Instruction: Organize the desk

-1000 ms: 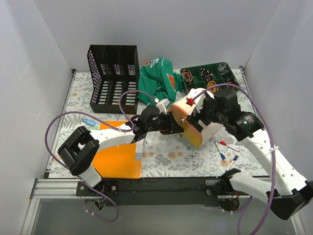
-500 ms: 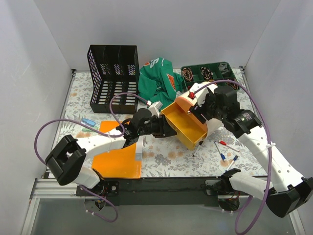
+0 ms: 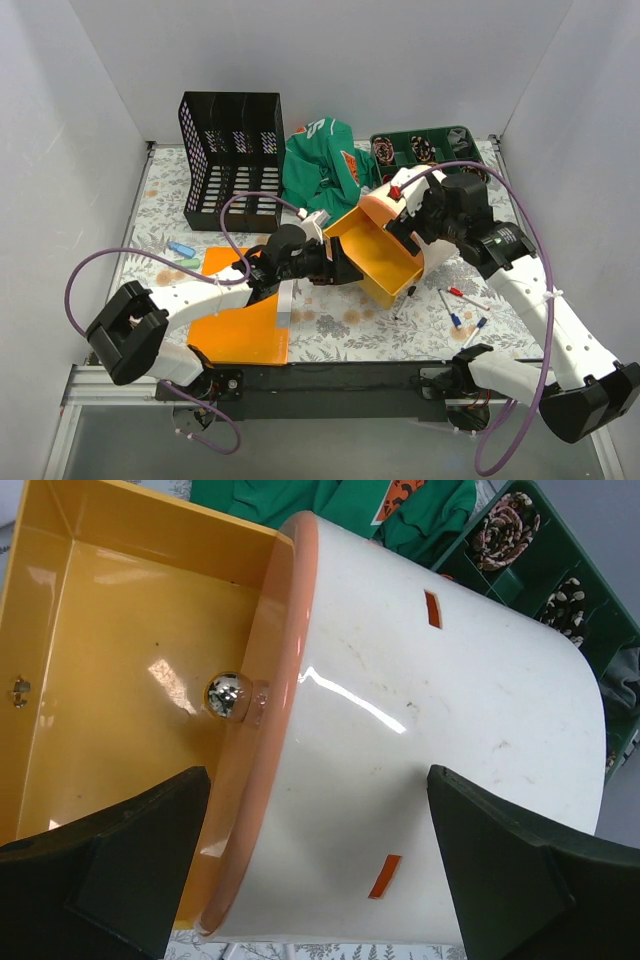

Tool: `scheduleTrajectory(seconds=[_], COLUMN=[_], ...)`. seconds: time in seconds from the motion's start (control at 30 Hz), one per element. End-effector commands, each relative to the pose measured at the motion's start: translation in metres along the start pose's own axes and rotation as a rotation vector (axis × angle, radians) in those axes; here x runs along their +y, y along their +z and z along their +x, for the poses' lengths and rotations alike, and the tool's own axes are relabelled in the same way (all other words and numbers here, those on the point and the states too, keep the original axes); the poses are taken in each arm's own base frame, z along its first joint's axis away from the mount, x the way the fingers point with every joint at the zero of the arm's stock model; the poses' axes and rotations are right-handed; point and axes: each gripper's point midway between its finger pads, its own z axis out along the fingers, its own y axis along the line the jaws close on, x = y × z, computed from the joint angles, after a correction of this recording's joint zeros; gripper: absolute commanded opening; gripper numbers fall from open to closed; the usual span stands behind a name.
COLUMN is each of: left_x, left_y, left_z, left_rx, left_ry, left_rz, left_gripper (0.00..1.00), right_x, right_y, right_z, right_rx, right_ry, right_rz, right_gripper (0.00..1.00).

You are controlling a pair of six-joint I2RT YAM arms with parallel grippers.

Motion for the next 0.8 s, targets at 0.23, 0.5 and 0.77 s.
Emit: scheduleTrajectory(seconds=[0.23, 0.5, 0.77], left_x=[-0.026, -0.032, -0.036], left_y=[0.008, -0.004, -0.031], left_z=[-0.019, -0.03, -0.033], left_rx=[-0.018, -0.058, -0.094], left_ry=[0.051, 0.102, 0.157], left_rz=[0.084, 0.091, 0.076], left_gripper=[0.68, 0.76, 0.75], right_x=[0.012, 0.007, 0.007], right_y=[-0.034, -0.064, -0.078], right_z=[-0.021, -0.042, -0.042], right_rx=[-0.113, -0.219, -0.274], right_ry=[0.039, 0.057, 0.082], right_rz=[-0.109, -0.125, -0.139], right_gripper=[0.98, 0.98, 0.98])
